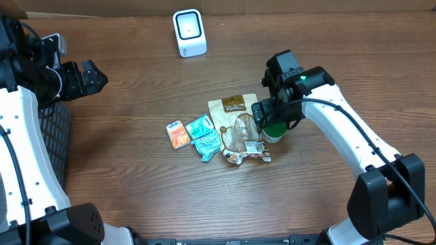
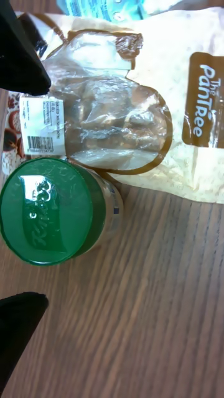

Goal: Scan the item barcode
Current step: 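Lower the right gripper around the jar and close on it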

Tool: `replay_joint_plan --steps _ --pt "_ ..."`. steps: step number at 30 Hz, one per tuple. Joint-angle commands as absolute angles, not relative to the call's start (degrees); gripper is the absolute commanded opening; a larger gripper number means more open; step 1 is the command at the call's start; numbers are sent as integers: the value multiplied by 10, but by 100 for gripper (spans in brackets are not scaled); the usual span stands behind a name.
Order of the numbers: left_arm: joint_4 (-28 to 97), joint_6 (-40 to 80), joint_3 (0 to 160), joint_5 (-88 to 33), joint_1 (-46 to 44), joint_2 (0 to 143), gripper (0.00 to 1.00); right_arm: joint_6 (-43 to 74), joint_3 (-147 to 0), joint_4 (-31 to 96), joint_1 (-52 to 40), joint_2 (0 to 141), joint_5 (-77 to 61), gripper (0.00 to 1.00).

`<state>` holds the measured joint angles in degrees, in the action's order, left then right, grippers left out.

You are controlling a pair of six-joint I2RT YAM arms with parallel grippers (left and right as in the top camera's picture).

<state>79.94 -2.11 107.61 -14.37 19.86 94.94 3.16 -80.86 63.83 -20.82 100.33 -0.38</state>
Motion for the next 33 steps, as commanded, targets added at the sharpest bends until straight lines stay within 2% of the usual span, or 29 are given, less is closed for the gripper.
replay_joint_plan --steps 1,5,13,16,33 --pt "799 -34 1081 -146 196 948 100 131 -816 634 -209 995 18 100" --pt "799 -34 1081 -146 196 948 99 260 -809 637 -209 1002 54 100" --pt "799 -34 1081 -146 196 948 100 315 -796 631 -208 1031 53 100" --pt "799 -34 1081 -146 196 948 100 357 -781 608 -208 1033 53 97" --pt "799 -34 1081 -146 196 948 100 361 -726 553 -208 1033 42 93"
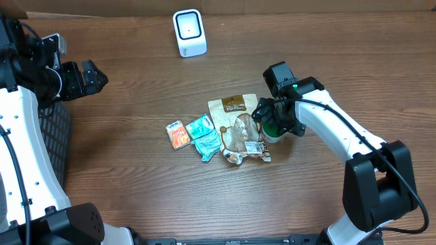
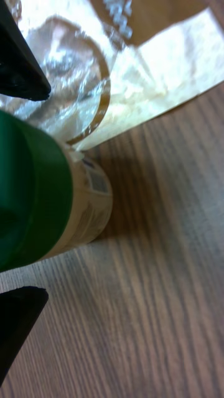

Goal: Scan the item barcode
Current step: 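Lower the right gripper around the jar and close on it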

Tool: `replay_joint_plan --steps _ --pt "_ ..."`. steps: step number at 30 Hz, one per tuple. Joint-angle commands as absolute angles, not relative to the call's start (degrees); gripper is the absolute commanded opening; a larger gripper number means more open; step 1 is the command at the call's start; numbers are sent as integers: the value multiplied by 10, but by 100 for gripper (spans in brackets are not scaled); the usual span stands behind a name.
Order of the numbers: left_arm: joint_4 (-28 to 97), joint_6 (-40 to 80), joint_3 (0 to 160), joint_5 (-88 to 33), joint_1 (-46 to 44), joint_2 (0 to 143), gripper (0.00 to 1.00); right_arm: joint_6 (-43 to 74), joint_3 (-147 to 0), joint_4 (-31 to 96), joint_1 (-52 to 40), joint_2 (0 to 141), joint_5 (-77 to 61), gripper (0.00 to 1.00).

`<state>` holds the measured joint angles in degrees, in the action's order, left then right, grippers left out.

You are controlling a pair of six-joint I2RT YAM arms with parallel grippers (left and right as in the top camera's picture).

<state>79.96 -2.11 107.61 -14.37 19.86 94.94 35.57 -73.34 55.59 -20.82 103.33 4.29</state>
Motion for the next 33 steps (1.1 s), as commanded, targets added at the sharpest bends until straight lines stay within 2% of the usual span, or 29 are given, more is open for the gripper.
replay_joint_plan --steps 1,6,9,11,17,24,26,31,33 --pt "799 -34 1081 -146 196 948 100 360 -726 551 -208 1033 42 90" --pt "799 -34 1081 -146 196 948 100 311 -726 540 -208 1033 42 72" --pt "799 -34 1081 -146 196 948 100 248 -726 532 -208 1033 42 68" --pt "799 -34 1081 -146 196 948 100 192 -726 524 -208 1033 42 68" --pt "799 -34 1081 -146 196 948 100 -72 -755 557 -197 1033 -37 66" --pt "799 -34 1081 -146 196 948 100 -208 -781 568 -165 1033 -44 66" --pt "799 -34 1081 -146 196 948 100 -242 -781 565 -155 1033 -61 68" --pt "799 -34 1081 -146 196 948 99 -238 -781 556 -133 1033 -78 93" --pt "799 -34 1081 -146 196 948 100 -216 -781 556 -126 1033 -78 99"
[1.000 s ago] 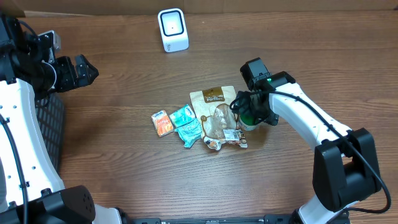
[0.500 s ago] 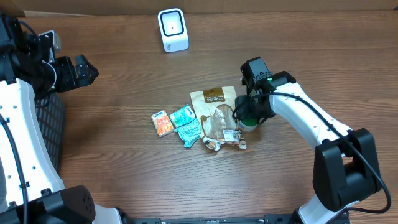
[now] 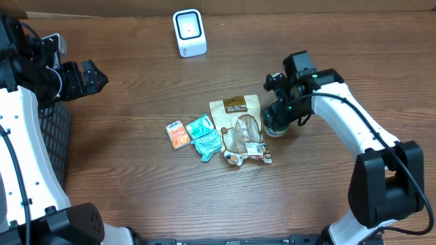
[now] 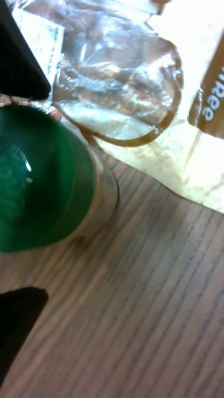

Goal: Scan the item barcode
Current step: 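Lower the right gripper around the jar and close on it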

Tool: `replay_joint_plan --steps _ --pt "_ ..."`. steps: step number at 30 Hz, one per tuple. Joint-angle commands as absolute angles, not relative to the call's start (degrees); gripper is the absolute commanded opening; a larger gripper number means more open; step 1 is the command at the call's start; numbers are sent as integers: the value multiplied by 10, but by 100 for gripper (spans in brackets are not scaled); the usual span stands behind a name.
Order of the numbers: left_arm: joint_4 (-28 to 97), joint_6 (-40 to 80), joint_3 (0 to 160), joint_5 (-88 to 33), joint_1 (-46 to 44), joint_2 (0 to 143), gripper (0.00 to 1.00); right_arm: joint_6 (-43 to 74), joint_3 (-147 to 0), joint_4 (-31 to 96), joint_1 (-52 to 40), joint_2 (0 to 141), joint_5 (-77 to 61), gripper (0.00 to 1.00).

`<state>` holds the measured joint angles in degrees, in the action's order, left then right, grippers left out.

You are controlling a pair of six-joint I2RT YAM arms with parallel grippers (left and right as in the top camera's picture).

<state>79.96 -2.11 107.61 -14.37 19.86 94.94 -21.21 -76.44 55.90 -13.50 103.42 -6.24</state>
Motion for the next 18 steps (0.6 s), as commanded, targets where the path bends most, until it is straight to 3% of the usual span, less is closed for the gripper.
replay_joint_plan --steps 1,9,15,18 --pt "799 -34 1081 -146 196 948 100 -198 -781 555 -123 1033 -77 100" --pt "799 -34 1081 -146 196 948 100 140 -779 549 -123 1033 -102 98" --pt "799 -34 1081 -146 196 948 100 210 -765 543 -149 1035 -49 97" --pt "799 -34 1081 -146 196 948 99 242 -764 553 -149 1035 -20 92"
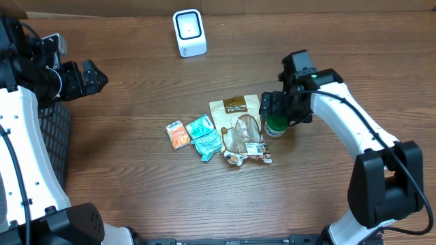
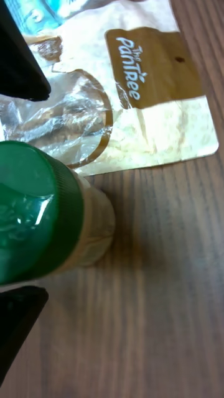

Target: Scan the item barcode

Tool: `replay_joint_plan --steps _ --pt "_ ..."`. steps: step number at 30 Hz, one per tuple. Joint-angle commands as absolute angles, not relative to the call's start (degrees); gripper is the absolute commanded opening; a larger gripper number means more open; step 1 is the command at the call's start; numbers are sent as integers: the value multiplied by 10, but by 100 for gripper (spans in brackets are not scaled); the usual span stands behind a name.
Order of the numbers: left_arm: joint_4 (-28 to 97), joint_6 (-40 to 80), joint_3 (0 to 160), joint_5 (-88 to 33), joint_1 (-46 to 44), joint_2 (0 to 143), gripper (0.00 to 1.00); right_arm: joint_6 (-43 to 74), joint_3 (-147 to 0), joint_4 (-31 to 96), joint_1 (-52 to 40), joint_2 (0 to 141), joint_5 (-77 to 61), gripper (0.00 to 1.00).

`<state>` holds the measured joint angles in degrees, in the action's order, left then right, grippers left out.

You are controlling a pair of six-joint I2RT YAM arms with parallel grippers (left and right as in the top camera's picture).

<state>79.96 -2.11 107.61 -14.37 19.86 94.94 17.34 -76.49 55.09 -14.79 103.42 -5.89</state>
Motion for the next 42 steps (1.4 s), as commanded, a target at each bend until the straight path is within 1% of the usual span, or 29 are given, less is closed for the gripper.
replay_joint_plan --steps 1,5,8,9,13,17,19,21,26,30,34,37,40,42 --pt "799 -34 1081 -146 196 948 100 242 -764 554 -149 1035 -20 90" --pt "799 -34 1081 -146 196 948 100 242 -764 559 -149 1035 -20 80" --pt "799 -34 1081 -146 196 948 99 240 -764 560 -149 1035 -20 68" --pt "799 -34 1081 -146 196 948 99 240 -764 560 -149 1035 -20 66" --pt "799 -34 1081 -146 196 948 100 197 -766 568 -148 1035 -20 65" --pt "799 -34 1081 -146 196 948 99 118 -778 576 -140 1035 -24 62" --pt "799 -34 1081 -146 196 948 100 56 -793 590 -138 1035 -27 58" --pt "799 -34 1081 -146 196 948 99 -21 -816 618 -137 1035 -26 57" --pt "799 -34 1081 -146 196 948 100 -154 -864 657 -138 1035 -26 58" --pt "799 -34 1081 -146 196 948 99 -230 -866 654 -138 1035 -26 63" --pt "799 -34 1081 -146 196 948 100 -241 -865 648 -138 1035 -27 66" --pt "799 -34 1081 -146 196 948 100 -242 -864 648 -137 1035 -26 66" --pt "799 -34 1081 -146 196 948 100 -241 -862 649 -137 1035 -27 71" --pt "799 -34 1081 -146 196 948 100 -241 -861 648 -138 1035 -28 71"
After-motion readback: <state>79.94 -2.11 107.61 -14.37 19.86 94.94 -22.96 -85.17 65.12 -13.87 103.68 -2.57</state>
